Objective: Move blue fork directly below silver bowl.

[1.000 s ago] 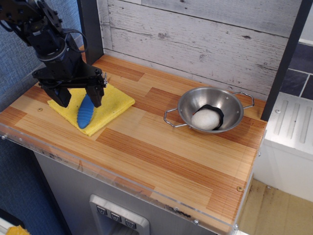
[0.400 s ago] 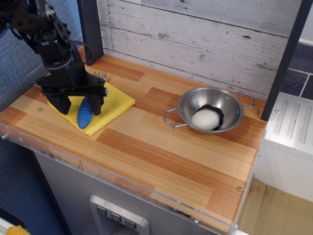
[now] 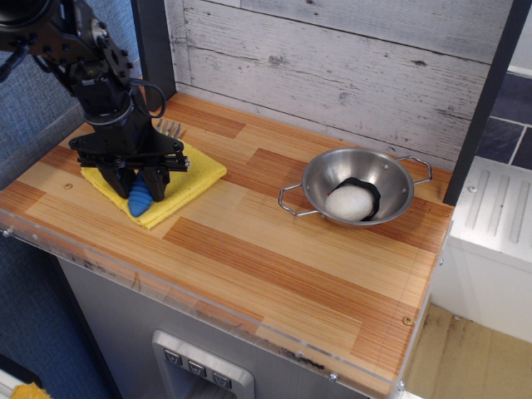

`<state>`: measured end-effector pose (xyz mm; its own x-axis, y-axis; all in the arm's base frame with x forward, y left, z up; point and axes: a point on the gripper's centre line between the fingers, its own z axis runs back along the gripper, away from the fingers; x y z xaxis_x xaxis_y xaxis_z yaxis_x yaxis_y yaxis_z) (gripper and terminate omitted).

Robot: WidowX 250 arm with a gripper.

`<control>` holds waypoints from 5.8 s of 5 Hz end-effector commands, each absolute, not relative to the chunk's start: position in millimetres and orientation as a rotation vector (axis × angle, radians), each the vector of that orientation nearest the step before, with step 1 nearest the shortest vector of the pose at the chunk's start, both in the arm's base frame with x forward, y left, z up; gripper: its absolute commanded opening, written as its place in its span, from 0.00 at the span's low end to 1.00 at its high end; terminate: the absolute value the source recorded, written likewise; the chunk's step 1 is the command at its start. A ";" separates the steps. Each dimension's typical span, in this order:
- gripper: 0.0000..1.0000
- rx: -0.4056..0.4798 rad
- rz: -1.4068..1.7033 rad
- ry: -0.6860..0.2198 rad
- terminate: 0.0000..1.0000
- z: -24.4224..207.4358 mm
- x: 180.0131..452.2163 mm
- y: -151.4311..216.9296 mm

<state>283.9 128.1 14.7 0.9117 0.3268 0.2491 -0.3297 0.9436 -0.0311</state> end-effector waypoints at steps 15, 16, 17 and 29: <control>0.00 -0.116 1.336 -0.626 0.00 94.8 290.0 -123.6; 0.00 -0.109 1.386 -0.630 0.00 91.0 279.5 -117.6; 0.00 -0.114 1.374 -0.590 0.00 70.5 280.2 -114.6; 1.00 -0.236 1.268 -0.605 0.00 147.6 282.8 -111.5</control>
